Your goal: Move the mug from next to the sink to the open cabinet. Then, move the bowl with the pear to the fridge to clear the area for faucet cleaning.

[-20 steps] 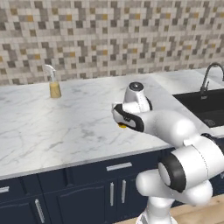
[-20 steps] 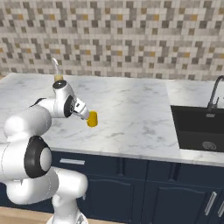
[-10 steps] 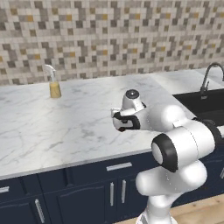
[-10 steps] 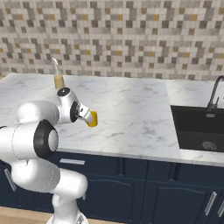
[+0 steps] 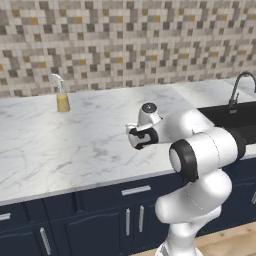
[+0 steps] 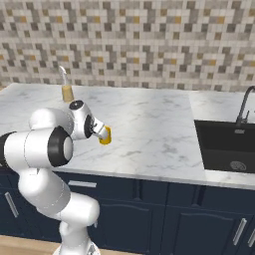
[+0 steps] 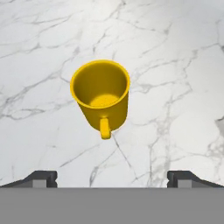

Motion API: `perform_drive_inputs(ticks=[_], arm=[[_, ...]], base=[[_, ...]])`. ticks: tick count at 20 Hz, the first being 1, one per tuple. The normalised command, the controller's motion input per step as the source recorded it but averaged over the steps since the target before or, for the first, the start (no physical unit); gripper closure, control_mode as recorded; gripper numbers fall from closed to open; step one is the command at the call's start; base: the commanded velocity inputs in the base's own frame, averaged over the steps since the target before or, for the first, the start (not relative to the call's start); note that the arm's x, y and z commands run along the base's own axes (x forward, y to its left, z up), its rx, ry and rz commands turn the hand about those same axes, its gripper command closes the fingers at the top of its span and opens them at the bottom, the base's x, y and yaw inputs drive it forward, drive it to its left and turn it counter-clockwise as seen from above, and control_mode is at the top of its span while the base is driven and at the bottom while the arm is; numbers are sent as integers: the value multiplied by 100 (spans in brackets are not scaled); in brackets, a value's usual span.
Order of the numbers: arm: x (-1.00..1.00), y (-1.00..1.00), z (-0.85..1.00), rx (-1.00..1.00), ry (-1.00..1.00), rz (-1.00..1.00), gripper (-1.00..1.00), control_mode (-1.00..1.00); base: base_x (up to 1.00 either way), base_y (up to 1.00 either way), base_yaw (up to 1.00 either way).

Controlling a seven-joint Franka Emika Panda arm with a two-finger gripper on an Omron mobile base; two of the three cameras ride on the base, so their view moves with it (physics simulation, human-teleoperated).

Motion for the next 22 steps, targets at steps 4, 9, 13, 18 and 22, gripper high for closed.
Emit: perform_drive_inputs(ticks=[4,9,13,18,22], arm=[[9,-1,-19,-1,2,0,-100,-100],[12,0,-32,-3,3,0,-100,-100],[32,0,-23,-4,0,0,-100,-100],[31,0,-19,-1,1,0,-100,-100],[39,0,-6,0,4,0,-100,-100]], base=[[0,0,0],[0,0,0],[0,0,0],[0,0,0],[0,0,0]])
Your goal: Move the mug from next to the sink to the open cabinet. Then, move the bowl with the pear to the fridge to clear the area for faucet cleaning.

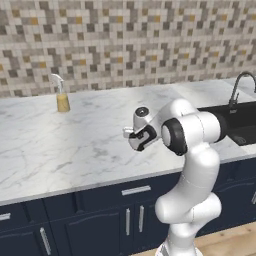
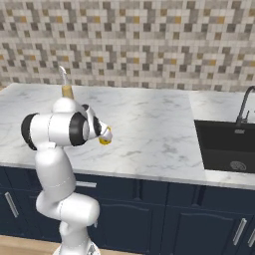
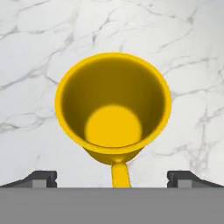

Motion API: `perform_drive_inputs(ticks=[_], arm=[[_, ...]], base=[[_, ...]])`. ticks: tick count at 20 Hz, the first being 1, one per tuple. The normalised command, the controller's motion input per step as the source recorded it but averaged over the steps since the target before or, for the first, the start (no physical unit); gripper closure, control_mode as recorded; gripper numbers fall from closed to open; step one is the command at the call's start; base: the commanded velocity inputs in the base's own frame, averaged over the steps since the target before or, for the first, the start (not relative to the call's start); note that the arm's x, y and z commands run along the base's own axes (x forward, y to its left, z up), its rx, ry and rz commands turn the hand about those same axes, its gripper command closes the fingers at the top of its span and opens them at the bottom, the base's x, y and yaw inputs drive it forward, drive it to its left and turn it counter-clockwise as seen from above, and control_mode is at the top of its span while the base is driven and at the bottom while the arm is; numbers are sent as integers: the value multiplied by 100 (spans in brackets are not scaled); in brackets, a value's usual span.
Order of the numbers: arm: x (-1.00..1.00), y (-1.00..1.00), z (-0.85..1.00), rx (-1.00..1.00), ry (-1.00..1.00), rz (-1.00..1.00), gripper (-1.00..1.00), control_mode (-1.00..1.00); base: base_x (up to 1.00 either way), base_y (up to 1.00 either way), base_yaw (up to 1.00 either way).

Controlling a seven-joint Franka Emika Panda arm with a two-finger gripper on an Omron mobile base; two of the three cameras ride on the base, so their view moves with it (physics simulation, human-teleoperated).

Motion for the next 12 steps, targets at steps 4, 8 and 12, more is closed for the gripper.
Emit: perform_drive_inputs(ticks=[4,8,12], arm=[[29,-4,-8,0,6,0,-100,-100],[1,-3,-16,0,8,0,100,-100],[0,0,-4,0,3,0,100,-100]], base=[[0,0,0],[0,0,0],[0,0,0]])
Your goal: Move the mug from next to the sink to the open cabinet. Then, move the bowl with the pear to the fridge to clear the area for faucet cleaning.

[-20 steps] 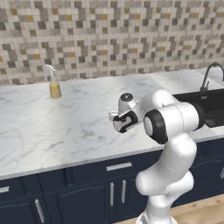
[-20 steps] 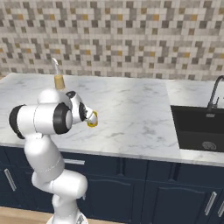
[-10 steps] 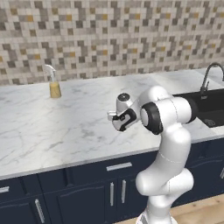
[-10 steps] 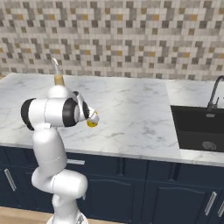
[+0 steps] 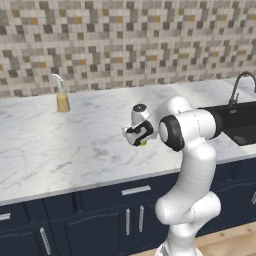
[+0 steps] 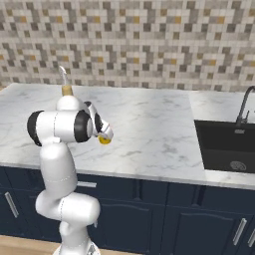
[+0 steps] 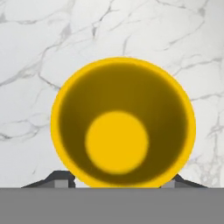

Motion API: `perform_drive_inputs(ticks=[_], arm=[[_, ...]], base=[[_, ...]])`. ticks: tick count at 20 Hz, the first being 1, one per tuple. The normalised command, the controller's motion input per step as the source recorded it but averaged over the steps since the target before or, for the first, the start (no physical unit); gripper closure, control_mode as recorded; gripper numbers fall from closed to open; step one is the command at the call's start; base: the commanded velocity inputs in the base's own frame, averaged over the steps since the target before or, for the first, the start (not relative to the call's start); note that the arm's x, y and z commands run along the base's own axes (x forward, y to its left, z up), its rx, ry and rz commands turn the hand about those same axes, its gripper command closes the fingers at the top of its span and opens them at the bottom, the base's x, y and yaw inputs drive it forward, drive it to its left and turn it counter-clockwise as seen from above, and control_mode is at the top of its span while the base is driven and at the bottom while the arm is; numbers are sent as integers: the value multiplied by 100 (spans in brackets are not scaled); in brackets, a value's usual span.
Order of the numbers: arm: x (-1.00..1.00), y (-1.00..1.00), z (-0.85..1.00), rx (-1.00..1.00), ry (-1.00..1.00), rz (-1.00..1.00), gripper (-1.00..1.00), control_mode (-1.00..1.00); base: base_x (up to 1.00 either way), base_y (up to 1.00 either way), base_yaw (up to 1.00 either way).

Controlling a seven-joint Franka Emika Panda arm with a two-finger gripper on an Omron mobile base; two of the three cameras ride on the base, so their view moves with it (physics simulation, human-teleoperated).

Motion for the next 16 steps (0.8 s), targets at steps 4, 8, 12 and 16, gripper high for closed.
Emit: perform_drive_inputs(ticks=[4,8,12,16], arm=[[0,0,0,0,0,0,100,-100],[-15,0,1,0,0,0,100,-100],[-48,0,50,0,-6,-4,100,-100],[-89,0,100,0,-26,0,100,-100]], base=[[0,0,0],[0,0,0],[0,0,0],[0,0,0]])
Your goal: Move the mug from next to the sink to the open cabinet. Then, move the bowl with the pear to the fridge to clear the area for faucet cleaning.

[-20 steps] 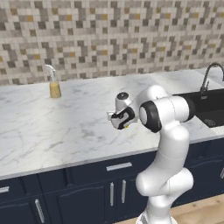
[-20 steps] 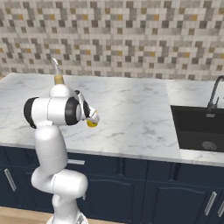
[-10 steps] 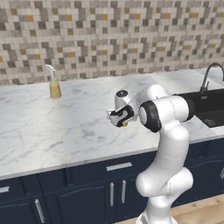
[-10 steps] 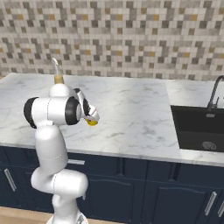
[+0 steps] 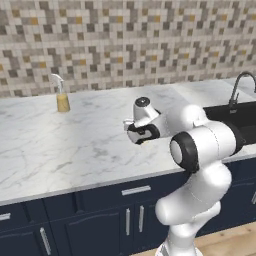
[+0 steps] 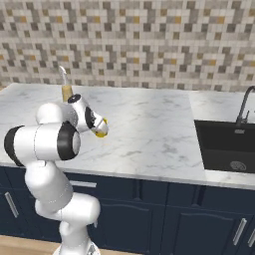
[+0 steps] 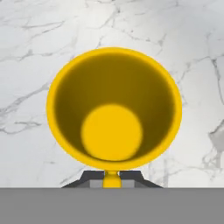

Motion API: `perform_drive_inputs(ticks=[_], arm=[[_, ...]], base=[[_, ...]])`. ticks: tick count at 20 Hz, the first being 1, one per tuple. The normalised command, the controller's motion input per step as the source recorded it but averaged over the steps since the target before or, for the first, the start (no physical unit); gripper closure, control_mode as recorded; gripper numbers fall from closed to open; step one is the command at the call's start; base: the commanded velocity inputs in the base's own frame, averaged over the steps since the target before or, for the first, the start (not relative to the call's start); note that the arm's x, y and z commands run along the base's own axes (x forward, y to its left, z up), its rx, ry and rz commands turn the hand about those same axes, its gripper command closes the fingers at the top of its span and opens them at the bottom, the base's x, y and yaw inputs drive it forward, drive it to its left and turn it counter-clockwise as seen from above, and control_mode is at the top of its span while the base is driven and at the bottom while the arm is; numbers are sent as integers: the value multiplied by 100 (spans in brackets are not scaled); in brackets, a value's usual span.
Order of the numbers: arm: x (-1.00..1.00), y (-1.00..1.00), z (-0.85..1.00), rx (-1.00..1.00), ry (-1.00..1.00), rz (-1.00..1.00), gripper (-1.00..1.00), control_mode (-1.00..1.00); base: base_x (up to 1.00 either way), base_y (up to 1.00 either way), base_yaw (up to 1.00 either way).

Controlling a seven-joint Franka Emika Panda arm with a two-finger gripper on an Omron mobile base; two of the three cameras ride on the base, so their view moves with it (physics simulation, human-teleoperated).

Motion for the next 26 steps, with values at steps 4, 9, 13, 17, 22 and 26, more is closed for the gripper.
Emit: perform_drive_inputs(ticks=[4,9,13,17,22,26], arm=[[-78,0,100,0,-27,-2,100,-100],[-93,-2,100,1,-28,1,100,-100],[0,0,0,0,0,0,100,100],[0,0,0,0,0,0,100,100],[0,0,0,0,0,0,100,100],[0,0,0,0,0,0,100,100]], base=[[0,0,0],[0,0,0],[-98,0,44],[-56,0,75],[-34,0,81],[-10,0,90]])
